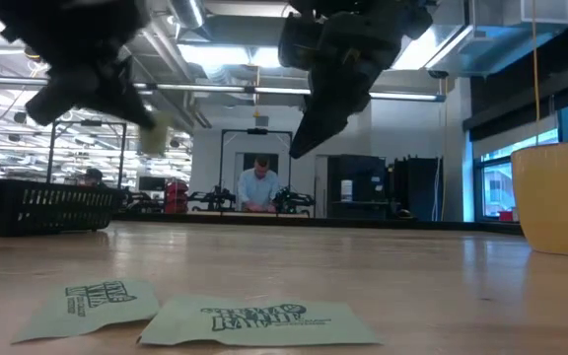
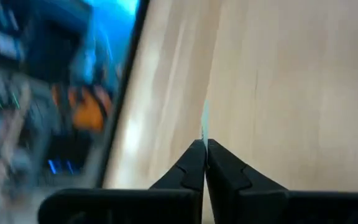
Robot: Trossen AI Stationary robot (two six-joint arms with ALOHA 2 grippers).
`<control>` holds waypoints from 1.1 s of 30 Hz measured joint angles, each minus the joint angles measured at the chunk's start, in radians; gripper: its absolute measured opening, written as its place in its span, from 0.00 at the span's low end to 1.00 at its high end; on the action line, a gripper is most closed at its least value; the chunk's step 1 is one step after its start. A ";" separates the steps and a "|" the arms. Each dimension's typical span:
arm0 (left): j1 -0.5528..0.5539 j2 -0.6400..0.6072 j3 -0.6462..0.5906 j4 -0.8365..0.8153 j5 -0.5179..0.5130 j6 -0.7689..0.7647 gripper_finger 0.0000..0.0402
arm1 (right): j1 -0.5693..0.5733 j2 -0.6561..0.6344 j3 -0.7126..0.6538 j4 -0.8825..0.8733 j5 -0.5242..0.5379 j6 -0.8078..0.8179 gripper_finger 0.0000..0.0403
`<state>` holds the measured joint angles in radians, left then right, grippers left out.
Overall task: Pick and place Stevia / Truvia into bins
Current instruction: Put the stevia packet into the black bin
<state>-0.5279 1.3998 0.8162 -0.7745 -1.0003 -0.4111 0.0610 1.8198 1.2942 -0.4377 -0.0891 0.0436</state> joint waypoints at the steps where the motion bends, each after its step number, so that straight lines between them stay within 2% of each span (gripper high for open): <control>1: 0.006 0.000 0.000 -0.054 0.022 -0.080 0.01 | 0.000 0.000 0.000 0.000 0.000 -0.002 0.30; 6: 0.033 0.000 0.000 -0.294 0.103 -0.391 0.01 | 0.000 0.000 0.000 0.000 0.002 -0.028 0.30; 15: 0.112 0.002 0.000 -0.486 0.208 -0.607 0.01 | 0.000 0.000 0.000 0.000 0.001 -0.030 0.30; 23: 0.181 0.090 0.000 -0.547 0.313 -0.629 0.01 | 0.000 0.000 0.000 -0.001 0.001 -0.030 0.30; 28: 0.186 0.173 0.000 -0.541 0.321 -0.607 0.01 | 0.000 0.000 0.000 -0.002 0.001 -0.030 0.30; 33: 0.186 0.212 0.000 -0.536 0.389 -0.607 0.02 | 0.000 0.000 0.000 -0.002 0.001 -0.030 0.30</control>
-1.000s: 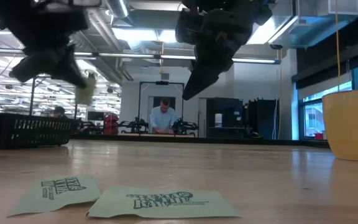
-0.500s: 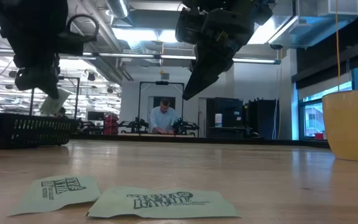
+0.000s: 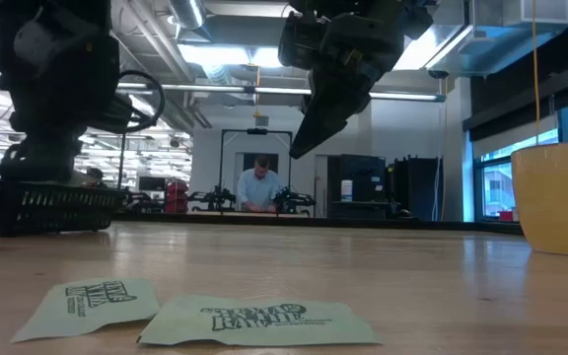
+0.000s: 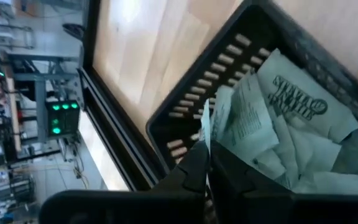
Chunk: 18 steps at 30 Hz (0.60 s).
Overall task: Pick and place Stevia / Truvia into bins
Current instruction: Put the stevia packet into the black bin
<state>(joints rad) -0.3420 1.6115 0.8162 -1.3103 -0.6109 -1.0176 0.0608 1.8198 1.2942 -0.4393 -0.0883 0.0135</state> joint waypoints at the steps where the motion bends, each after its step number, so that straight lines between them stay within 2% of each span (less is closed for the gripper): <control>1: 0.000 0.000 0.000 0.001 0.012 0.000 0.03 | 0.000 0.000 0.000 0.000 0.000 0.000 0.30; 10: -0.002 -0.044 0.000 0.001 0.032 0.003 0.18 | 0.000 0.000 0.000 0.000 0.000 0.001 0.30; 18: -0.030 -0.137 0.042 0.011 0.005 0.006 0.22 | 0.016 0.000 -0.001 0.017 0.000 -0.075 0.30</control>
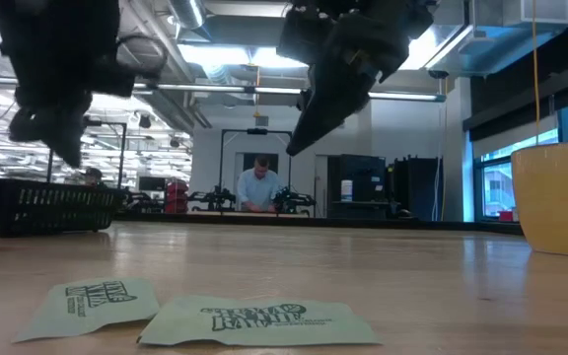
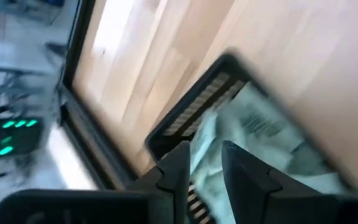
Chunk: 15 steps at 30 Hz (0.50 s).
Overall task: Pick and place Stevia / Truvia into bins
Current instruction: Put the stevia packet into the black bin
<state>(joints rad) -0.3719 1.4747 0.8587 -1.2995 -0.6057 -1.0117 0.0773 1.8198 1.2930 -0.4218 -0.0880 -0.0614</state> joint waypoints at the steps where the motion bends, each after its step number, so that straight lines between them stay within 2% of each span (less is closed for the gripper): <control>1: -0.007 -0.012 0.005 0.019 -0.010 0.001 0.22 | 0.008 0.000 0.000 0.013 0.000 -0.012 0.30; 5: -0.032 -0.057 0.008 0.175 -0.036 0.029 0.21 | 0.052 0.000 0.000 0.056 -0.002 -0.073 0.30; 8: -0.050 -0.071 0.008 0.347 -0.006 0.149 0.20 | 0.083 0.000 0.000 0.059 -0.002 -0.099 0.30; 15: -0.076 -0.063 0.008 0.812 0.221 0.603 0.22 | 0.122 0.000 -0.007 0.053 0.000 -0.100 0.30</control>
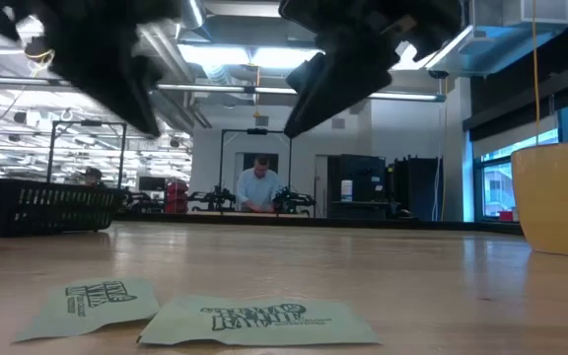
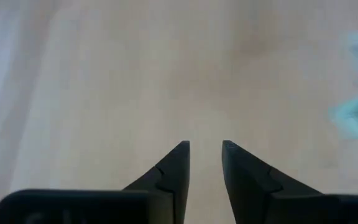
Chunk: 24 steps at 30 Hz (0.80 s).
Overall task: Pick and place Stevia / Truvia into bins
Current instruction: Put the stevia packet into the black bin
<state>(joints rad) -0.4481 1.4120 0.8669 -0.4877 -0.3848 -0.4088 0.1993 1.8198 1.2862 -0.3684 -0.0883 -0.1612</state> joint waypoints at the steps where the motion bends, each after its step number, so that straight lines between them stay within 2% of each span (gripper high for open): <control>1: -0.006 0.000 0.000 0.057 0.030 0.072 0.22 | 0.004 0.000 -0.001 -0.012 0.000 0.000 0.30; 4: -0.027 0.000 0.000 0.170 0.114 0.244 0.23 | 0.015 0.001 -0.001 -0.039 0.000 0.010 0.30; 6: -0.039 0.000 0.000 0.219 0.153 0.298 0.24 | 0.020 0.002 -0.001 -0.046 0.000 0.029 0.30; 12: -0.059 0.098 0.000 0.335 0.191 0.338 0.25 | 0.034 0.003 -0.001 -0.051 0.001 0.055 0.30; 18: -0.084 0.202 0.000 0.486 0.301 0.419 0.25 | 0.036 0.003 -0.001 -0.088 0.000 0.102 0.30; 24: -0.098 0.298 0.000 0.578 0.259 0.418 0.25 | 0.042 0.004 -0.001 -0.118 0.001 0.116 0.30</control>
<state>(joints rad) -0.5457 1.7101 0.8665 0.0908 -0.1260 0.0090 0.2417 1.8236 1.2850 -0.4866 -0.0871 -0.0453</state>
